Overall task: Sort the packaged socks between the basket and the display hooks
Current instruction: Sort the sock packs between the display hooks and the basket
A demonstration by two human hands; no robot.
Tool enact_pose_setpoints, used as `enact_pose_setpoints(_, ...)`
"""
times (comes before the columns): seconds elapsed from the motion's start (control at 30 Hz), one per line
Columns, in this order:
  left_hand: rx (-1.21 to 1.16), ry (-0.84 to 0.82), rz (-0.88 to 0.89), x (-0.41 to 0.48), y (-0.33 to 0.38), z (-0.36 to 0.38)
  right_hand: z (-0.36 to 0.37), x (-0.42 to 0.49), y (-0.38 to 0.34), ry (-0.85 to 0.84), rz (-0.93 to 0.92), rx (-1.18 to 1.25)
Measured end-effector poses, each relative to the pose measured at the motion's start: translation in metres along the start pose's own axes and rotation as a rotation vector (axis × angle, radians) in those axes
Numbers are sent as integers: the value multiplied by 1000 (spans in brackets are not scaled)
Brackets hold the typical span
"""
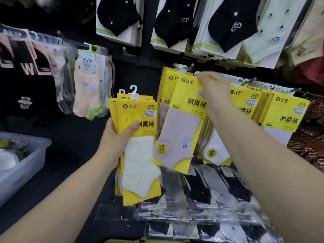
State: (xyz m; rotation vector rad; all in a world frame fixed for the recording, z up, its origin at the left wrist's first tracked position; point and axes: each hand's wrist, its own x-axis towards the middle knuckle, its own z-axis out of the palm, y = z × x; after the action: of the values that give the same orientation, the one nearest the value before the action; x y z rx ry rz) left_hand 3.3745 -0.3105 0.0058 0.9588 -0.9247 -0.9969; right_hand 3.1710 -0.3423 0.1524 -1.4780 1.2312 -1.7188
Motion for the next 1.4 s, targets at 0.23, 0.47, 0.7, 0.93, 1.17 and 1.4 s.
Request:
enact_pose_setpoints(0.23, 54, 19, 18, 5, 4, -28, 21, 31, -8, -18, -122, -178)
enact_pose_setpoints(0.47, 52, -24, 14, -1, 11, -28, 33, 34, -1, 120, -18, -109)
enact_pose_setpoints(0.7, -43, -71, -20, -9, 15, -7, 41, -47, 17, -184, 55, -217)
enact_pose_setpoints(0.93, -81, -121, -49, -17, 6, 11, 39, -69, 35, -301, -16, -289)
enact_pose_setpoints(1.17, -159, -133, -65, -20, -8, 17, 14, -54, 39, -444, 145, -77)
enact_pose_setpoints(1.4, -35, -70, 12, -15, -13, 13, -6, -37, 32, -296, 176, -91)
